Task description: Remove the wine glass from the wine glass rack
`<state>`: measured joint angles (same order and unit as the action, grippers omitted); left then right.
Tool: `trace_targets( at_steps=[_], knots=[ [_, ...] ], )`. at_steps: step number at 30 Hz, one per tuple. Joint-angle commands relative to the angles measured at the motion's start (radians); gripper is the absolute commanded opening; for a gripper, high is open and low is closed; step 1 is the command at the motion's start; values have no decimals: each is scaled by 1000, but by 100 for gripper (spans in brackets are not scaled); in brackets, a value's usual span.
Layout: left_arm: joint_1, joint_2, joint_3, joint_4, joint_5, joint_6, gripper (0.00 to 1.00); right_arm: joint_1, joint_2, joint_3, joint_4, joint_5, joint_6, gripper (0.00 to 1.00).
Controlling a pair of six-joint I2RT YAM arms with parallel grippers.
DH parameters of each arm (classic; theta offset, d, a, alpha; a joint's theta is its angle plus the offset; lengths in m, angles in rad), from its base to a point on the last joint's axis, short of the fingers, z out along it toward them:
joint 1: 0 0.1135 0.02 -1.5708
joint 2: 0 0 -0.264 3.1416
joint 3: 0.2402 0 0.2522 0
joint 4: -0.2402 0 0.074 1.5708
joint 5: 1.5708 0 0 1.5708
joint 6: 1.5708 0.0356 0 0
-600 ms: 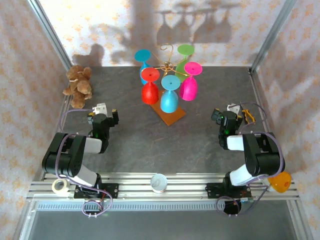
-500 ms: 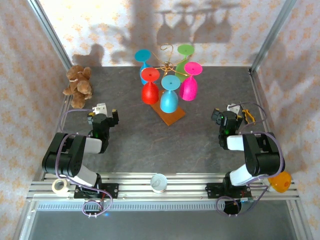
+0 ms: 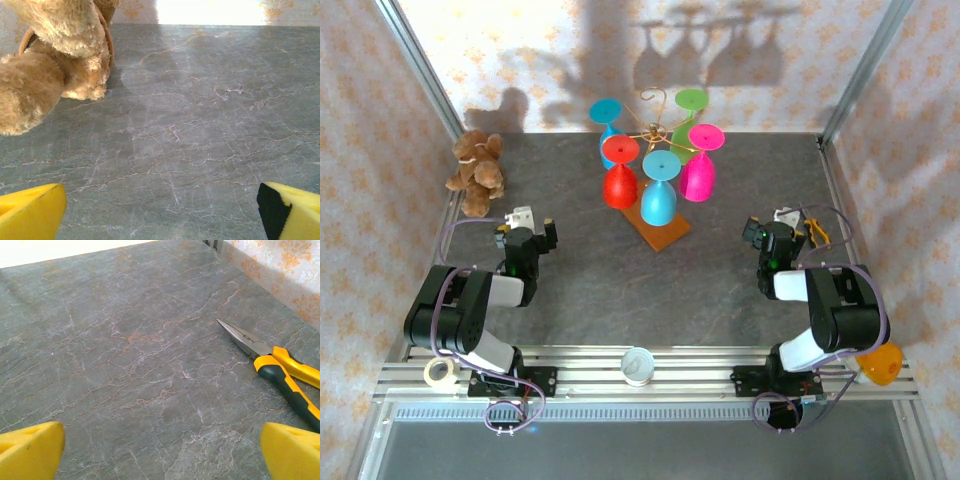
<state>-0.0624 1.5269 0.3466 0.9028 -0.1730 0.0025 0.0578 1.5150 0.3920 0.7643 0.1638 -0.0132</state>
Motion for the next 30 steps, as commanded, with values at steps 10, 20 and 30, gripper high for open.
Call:
trace_targets(
  at_steps=[10, 20, 30],
  knots=[
    [12, 10, 23, 28, -32, 22, 99, -8, 7, 19, 27, 7, -10, 99],
    [-4, -313, 228, -525, -92, -123, 58, -15, -306, 194, -524, 99, 168, 83],
    [-126, -385, 624, -1183, 72, -365, 58, -16, -362, 671, -1122, -435, 305, 68]
  ],
)
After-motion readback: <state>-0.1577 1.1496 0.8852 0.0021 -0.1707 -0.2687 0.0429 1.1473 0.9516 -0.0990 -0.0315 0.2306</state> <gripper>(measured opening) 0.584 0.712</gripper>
